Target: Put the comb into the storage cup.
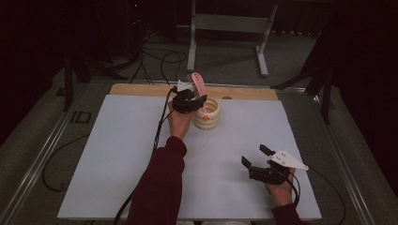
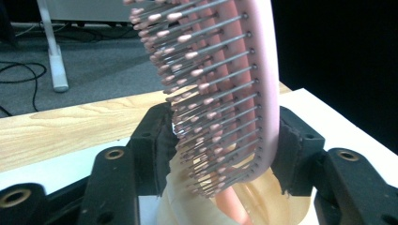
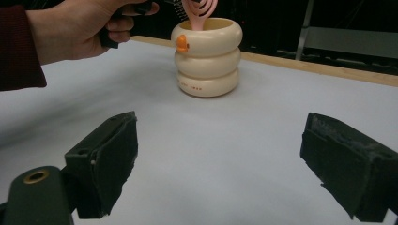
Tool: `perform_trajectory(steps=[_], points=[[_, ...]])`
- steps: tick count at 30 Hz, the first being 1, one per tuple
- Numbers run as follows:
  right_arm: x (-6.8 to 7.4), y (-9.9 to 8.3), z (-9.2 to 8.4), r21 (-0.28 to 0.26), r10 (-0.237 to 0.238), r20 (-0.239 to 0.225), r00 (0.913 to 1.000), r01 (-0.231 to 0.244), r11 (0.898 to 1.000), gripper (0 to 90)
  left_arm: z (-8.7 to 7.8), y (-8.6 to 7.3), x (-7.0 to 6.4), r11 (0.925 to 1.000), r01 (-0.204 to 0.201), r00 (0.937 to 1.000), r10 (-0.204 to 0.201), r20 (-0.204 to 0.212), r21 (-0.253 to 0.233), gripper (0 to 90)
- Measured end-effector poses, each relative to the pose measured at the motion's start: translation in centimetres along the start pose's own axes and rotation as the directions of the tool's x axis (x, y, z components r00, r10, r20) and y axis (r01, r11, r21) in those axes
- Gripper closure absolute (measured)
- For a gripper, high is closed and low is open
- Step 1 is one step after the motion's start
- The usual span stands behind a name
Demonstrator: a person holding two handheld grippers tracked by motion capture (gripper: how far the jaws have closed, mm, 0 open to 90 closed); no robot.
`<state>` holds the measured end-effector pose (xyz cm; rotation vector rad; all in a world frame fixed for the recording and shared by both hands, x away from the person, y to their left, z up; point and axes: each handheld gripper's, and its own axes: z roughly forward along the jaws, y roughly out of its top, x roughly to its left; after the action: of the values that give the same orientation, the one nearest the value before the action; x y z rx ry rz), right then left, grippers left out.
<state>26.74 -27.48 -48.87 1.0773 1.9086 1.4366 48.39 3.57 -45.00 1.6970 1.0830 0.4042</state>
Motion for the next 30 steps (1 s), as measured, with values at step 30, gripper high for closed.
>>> perform_trajectory(steps=[30], points=[[0.12, -0.02, 0.12, 0.003, -0.003, -0.003, 1.0000, 0.003, 1.000, 11.5, -0.42, -0.03, -0.33, 0.9986, -0.048, 0.9963, 0.050, -0.070, 0.020, 11.6]])
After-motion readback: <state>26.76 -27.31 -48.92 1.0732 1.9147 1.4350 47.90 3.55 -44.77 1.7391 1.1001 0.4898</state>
